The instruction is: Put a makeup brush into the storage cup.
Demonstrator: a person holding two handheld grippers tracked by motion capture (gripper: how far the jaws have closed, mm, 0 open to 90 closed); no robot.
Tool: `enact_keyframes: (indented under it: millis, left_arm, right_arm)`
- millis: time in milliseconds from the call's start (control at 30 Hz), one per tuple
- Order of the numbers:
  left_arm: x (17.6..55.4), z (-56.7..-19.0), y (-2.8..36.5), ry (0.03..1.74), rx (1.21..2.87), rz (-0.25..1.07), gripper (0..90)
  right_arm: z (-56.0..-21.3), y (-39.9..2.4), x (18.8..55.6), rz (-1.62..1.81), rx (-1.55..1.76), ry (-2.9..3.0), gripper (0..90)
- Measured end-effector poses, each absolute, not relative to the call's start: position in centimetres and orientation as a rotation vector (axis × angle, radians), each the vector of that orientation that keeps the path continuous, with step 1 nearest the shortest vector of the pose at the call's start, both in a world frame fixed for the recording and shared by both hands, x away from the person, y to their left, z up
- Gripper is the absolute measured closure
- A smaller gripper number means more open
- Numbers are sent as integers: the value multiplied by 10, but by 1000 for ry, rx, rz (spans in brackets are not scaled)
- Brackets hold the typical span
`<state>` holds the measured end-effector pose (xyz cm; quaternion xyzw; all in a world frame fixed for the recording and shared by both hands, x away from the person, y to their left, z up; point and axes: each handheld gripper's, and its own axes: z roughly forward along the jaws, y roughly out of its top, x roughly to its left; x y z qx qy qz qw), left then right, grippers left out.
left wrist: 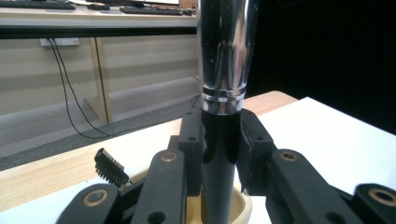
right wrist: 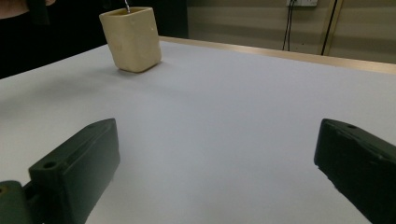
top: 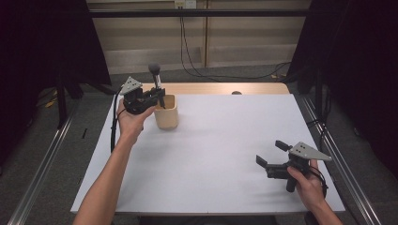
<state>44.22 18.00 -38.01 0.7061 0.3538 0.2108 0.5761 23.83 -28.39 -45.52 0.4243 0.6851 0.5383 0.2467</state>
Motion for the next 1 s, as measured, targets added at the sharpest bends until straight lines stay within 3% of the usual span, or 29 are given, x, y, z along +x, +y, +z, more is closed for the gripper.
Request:
enact_keyframes:
  millis: [1000]
  left_arm:
    - [454,-407,172,843,1710,507,745]
  right_arm:
    - [-454,-286,238,1488,1166,1850,0]
